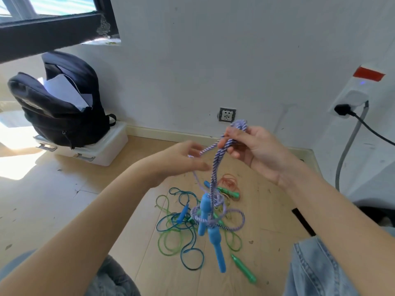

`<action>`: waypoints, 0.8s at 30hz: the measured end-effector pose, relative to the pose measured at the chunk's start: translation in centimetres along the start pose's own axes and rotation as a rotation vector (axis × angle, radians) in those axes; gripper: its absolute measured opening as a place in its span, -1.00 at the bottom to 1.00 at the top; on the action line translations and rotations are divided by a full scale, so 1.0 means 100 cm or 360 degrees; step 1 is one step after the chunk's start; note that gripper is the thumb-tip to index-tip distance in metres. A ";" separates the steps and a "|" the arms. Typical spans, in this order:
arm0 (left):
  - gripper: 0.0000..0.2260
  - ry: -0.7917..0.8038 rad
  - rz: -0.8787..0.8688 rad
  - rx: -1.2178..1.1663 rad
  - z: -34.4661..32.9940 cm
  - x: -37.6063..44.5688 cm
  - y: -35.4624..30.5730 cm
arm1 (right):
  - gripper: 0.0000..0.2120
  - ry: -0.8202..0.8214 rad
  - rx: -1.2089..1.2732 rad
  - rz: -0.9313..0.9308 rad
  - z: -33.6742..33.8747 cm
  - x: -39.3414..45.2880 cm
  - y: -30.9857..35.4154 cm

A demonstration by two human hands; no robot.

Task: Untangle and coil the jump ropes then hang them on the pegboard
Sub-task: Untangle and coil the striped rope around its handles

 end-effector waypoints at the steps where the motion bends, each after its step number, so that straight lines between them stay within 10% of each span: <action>1: -0.66 0.0184 -0.0179 -0.0081 -0.013 -0.002 -0.009 | -0.88 0.0061 0.0036 -0.0001 -0.005 -0.001 -0.002; 5: -0.77 0.0477 -0.0214 0.0236 -0.054 0.002 0.000 | -0.87 -0.0081 0.0122 0.0116 0.003 0.002 0.008; 8: -0.69 0.0162 -0.0005 0.0687 -0.038 0.014 0.020 | -0.78 -0.0437 -0.0562 -0.0018 0.035 0.004 0.007; 15: -0.81 -0.0219 -0.0319 -0.0262 -0.006 0.002 -0.023 | -0.64 -0.0255 -0.2338 -0.0420 0.040 0.002 -0.014; 21: -0.77 -0.0160 -0.0450 0.0532 -0.007 -0.004 -0.030 | -0.48 0.0216 -0.1822 -0.0010 0.008 0.004 -0.019; 24: -0.76 -0.0324 -0.0402 0.0392 0.001 0.001 -0.024 | -0.83 0.0499 -0.1427 -0.0292 -0.001 -0.005 -0.034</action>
Point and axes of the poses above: each hand's wrist, its own x-axis towards the middle knuckle, its own z-axis out of the back of the hand, y = z × x, the point moved 5 cm from there along x, towards the middle knuckle, and after that the axes turned 10 degrees about x, right-handed, at the moved point
